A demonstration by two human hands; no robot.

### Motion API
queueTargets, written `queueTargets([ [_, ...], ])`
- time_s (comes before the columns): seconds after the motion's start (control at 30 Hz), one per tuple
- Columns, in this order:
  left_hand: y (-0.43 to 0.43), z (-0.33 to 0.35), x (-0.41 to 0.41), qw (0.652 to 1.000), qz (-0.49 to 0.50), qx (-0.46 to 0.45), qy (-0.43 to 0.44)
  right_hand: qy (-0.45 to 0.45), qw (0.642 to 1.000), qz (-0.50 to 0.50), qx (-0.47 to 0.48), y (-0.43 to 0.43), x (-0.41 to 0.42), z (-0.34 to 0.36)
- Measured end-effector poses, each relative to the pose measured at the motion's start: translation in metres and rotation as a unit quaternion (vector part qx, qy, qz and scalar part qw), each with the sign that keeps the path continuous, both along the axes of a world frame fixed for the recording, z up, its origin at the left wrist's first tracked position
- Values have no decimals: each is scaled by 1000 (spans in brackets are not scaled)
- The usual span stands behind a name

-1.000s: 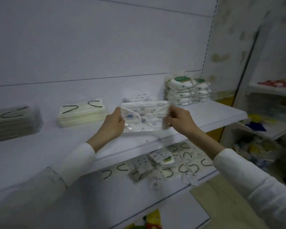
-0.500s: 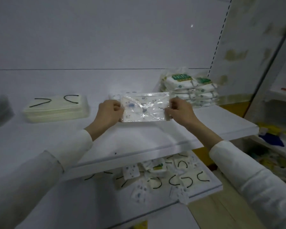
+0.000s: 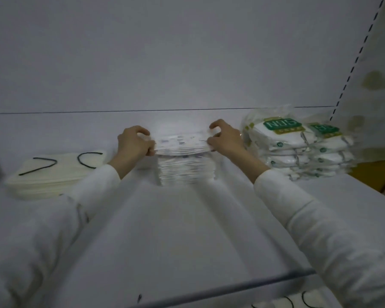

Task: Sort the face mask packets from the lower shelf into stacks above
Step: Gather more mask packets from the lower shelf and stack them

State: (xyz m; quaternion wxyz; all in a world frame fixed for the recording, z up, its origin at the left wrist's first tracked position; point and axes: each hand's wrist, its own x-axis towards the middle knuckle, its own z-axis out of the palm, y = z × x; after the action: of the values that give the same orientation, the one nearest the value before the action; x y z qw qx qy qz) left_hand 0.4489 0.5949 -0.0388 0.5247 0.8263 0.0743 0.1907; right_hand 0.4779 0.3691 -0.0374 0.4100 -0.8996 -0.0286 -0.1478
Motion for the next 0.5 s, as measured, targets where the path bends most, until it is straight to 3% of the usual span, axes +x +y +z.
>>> queueTargets([
  [0.17,-2,-11,11,997,-1,72,37,19,996,17,-83,-5,18,-15],
  [0.37,-7,-10,8,984,17,174,36,25,991,46,-120,-10,25,-25],
  [0.5,-8,-3,1,978,32,206,5,-22,993,45,-107,-11,21,-19],
])
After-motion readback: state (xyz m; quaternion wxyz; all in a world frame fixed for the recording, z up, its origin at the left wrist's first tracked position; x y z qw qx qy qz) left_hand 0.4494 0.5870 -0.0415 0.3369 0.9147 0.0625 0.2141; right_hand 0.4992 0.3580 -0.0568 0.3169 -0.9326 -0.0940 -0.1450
